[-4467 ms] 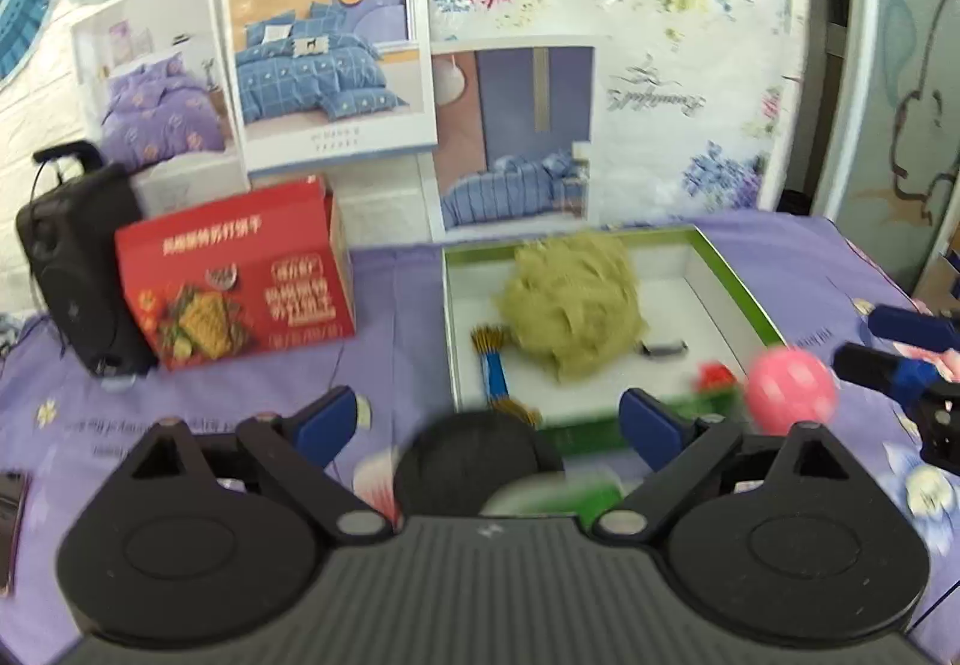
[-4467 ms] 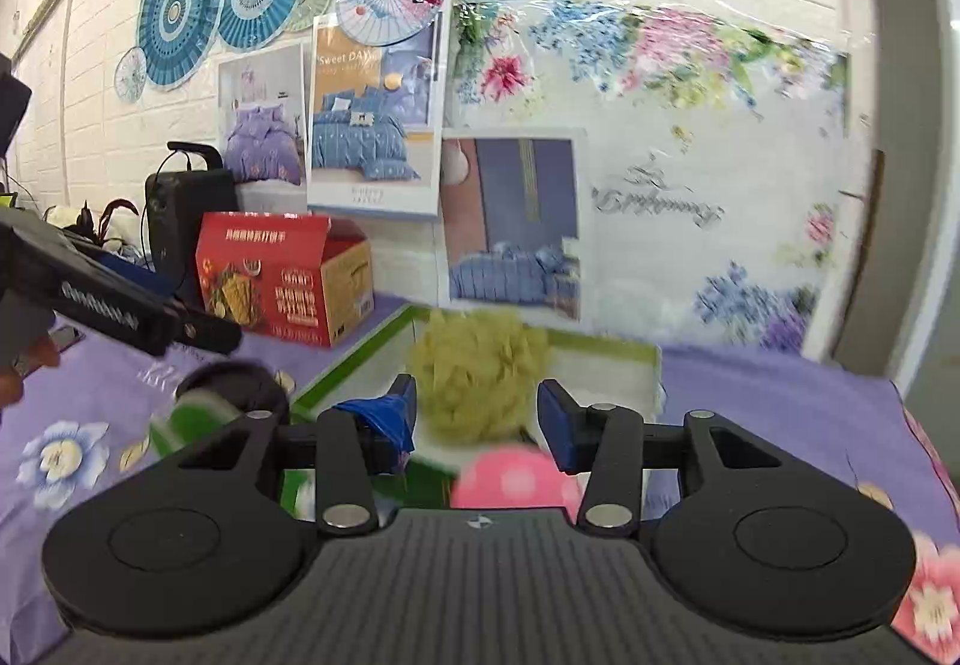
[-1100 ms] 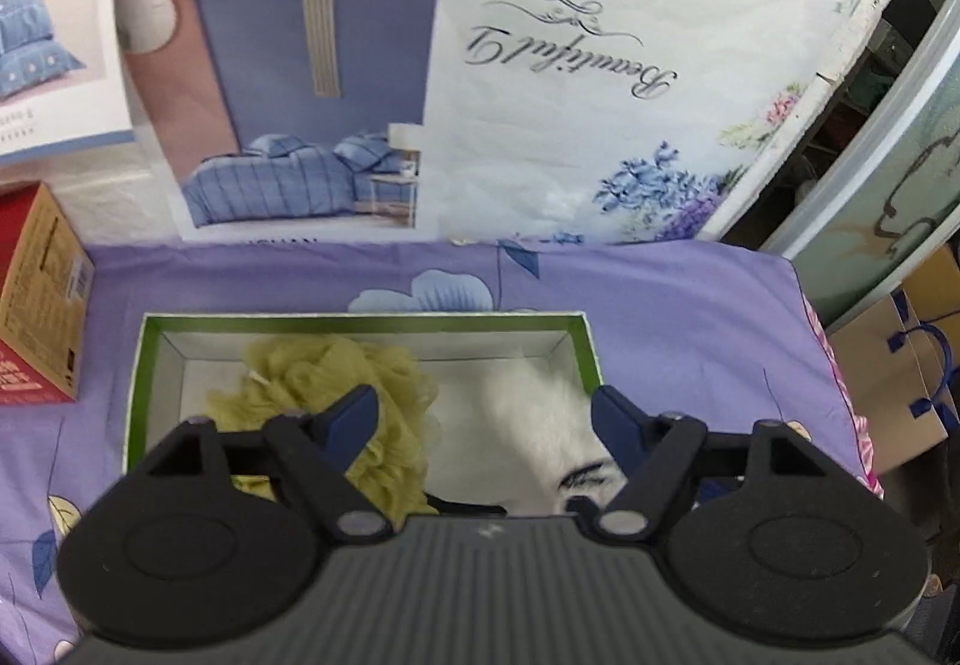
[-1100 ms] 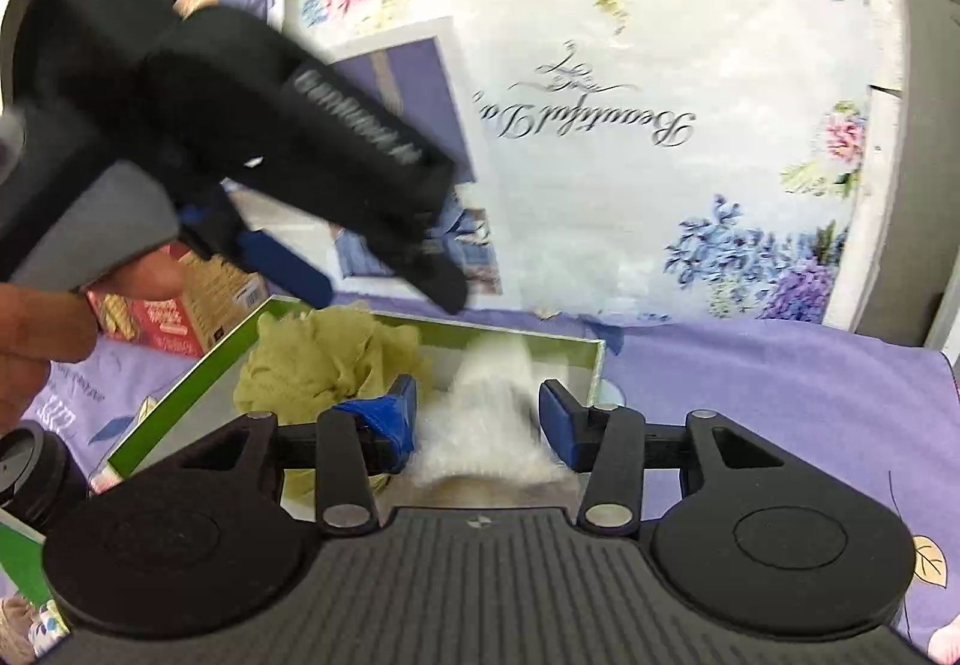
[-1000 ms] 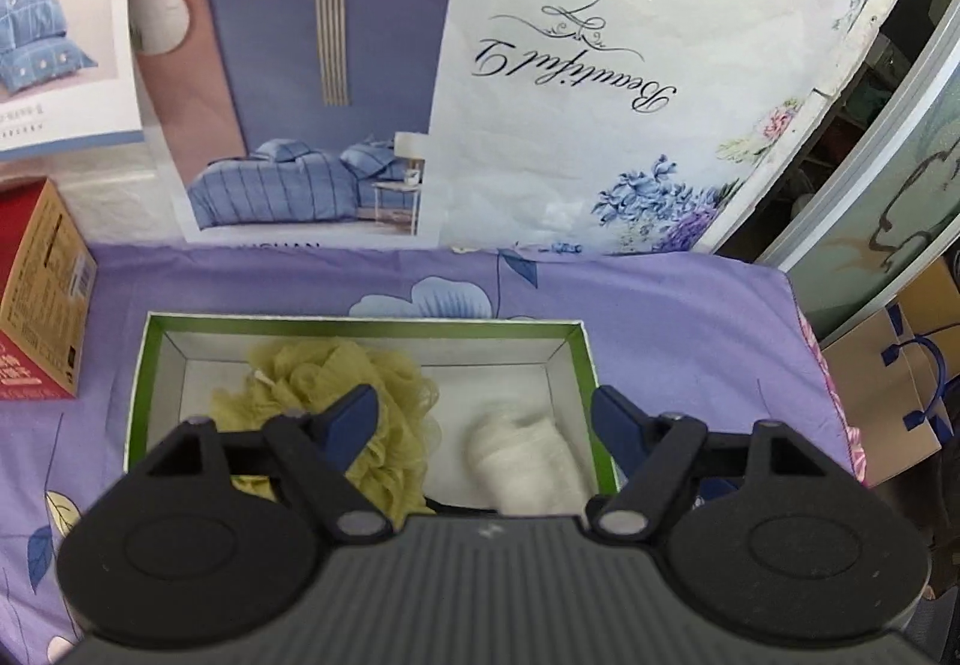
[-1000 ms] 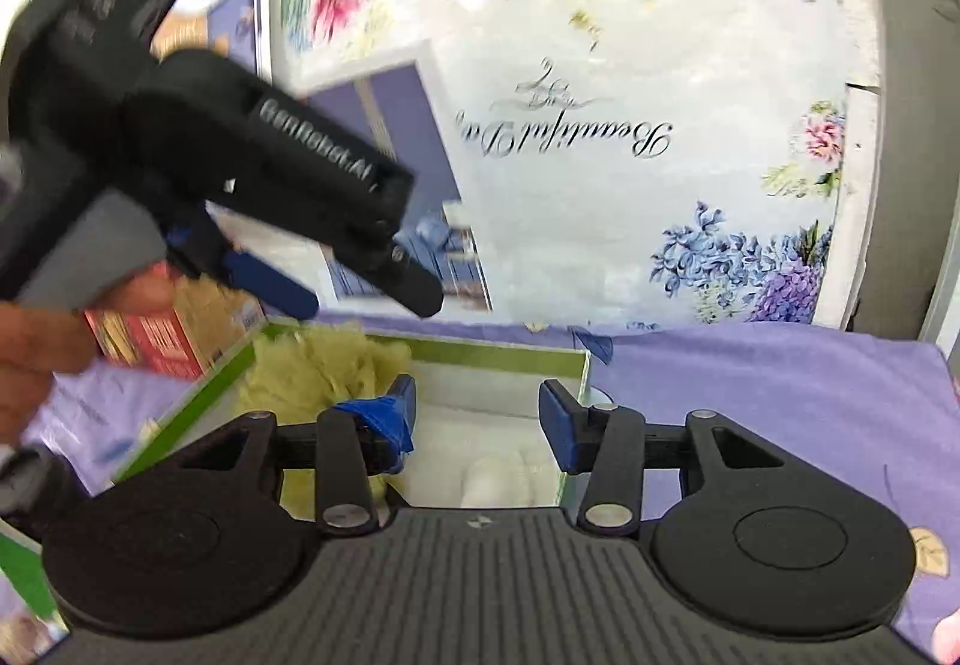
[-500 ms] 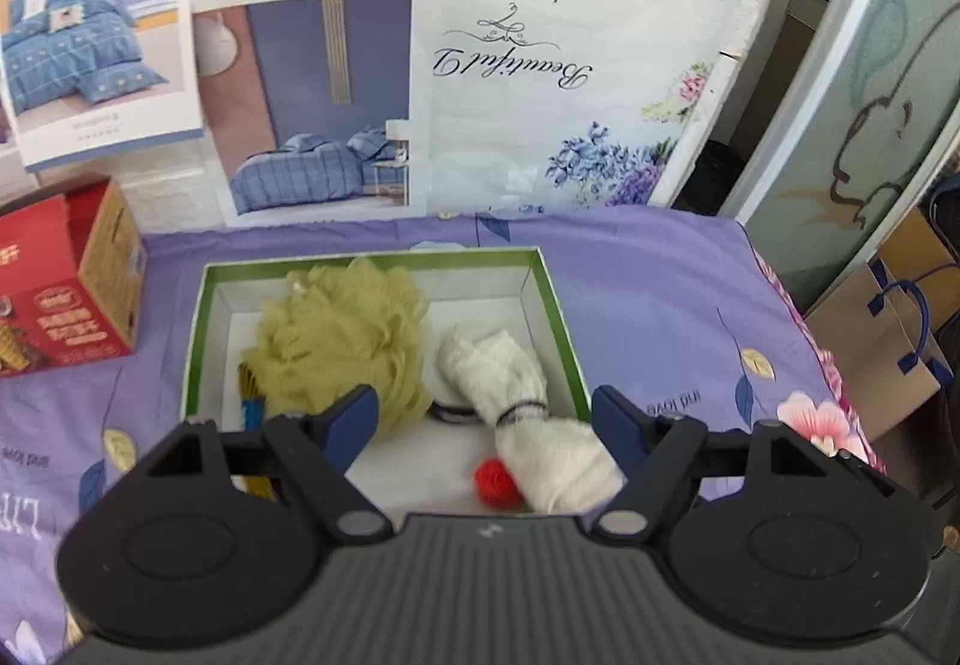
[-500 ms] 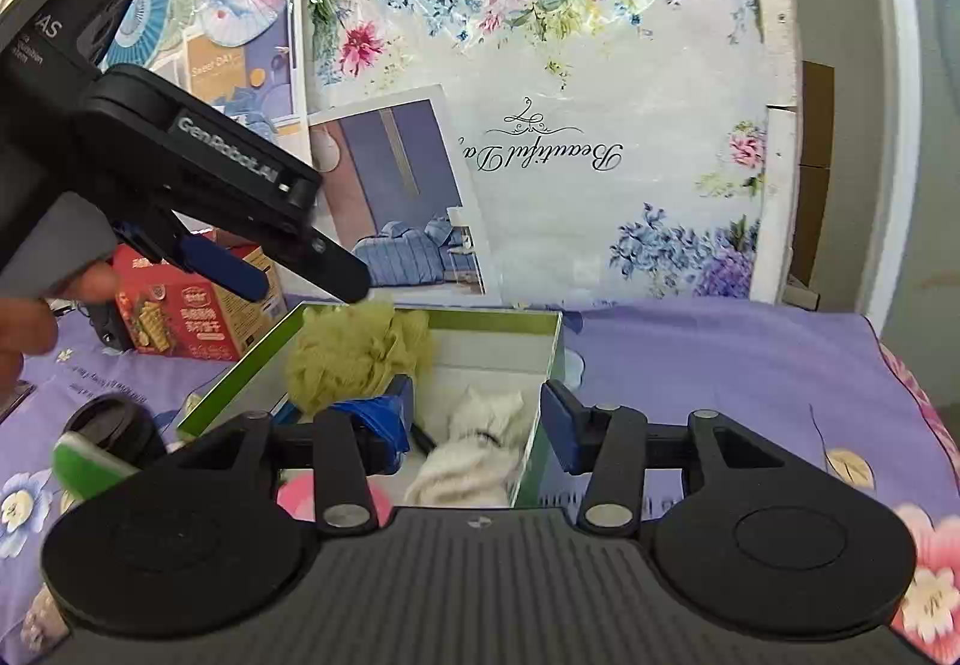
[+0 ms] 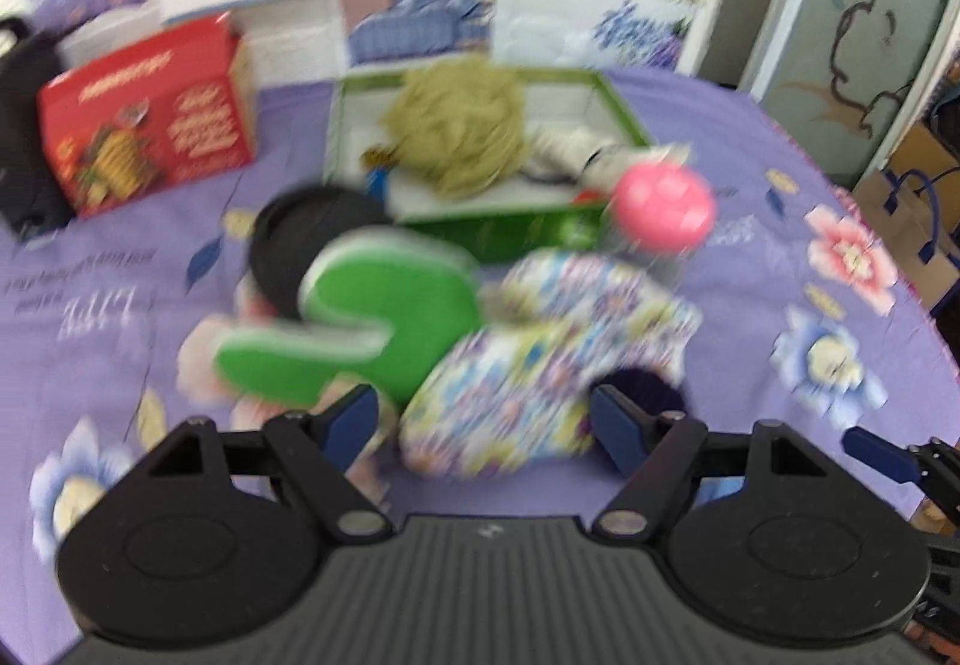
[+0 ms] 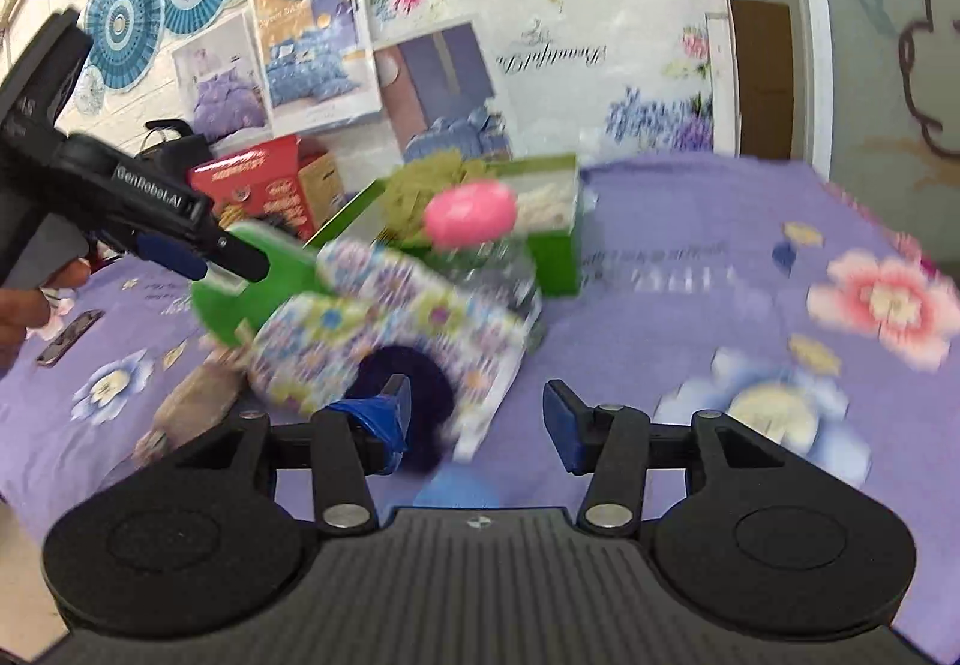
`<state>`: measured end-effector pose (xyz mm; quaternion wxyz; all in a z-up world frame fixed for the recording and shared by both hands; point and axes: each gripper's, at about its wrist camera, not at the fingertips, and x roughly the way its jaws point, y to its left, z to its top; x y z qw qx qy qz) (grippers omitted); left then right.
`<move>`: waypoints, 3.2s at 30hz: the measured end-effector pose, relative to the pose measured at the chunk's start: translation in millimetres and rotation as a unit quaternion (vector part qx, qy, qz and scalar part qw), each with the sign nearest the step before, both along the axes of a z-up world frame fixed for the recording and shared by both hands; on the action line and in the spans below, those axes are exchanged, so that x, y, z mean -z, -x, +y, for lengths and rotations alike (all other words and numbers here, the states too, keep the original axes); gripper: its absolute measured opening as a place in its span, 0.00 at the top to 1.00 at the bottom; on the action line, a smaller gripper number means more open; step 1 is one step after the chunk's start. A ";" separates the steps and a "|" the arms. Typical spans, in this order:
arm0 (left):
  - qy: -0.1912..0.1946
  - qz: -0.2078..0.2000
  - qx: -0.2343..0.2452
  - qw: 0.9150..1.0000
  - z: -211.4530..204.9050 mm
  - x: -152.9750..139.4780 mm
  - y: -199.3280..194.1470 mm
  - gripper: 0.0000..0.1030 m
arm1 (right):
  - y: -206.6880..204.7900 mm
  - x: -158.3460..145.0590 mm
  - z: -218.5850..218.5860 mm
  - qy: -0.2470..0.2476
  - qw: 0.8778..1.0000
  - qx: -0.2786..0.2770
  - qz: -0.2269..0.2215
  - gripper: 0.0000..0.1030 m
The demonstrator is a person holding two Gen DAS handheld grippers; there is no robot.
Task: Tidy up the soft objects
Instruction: 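Grasp the dark purple yarn ball with the right tool while the left tool grasps the pink lace sachet, then carry the yarn ball and lace sachet into the green box and open both tools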
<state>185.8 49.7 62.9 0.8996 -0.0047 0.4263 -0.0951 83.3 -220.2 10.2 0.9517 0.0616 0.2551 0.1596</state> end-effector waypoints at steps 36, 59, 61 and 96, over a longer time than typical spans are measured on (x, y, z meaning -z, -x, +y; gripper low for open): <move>-0.031 0.044 -0.009 0.998 47.4 106.5 2.4 0.19 | -98.4 36.1 85.1 0.060 0.996 -0.026 0.055 0.55; -0.001 0.022 -0.033 0.999 60.6 89.8 29.7 0.55 | -73.2 44.3 78.4 0.052 0.995 -0.085 0.024 0.55; 0.012 0.017 -0.029 0.999 63.1 79.8 40.7 0.55 | -62.0 33.7 77.4 0.038 0.995 -0.091 0.011 0.55; -0.012 -0.074 -0.034 0.997 8.6 -69.0 -226.7 0.01 | -315.4 -56.8 38.5 0.002 0.997 -0.082 0.015 0.50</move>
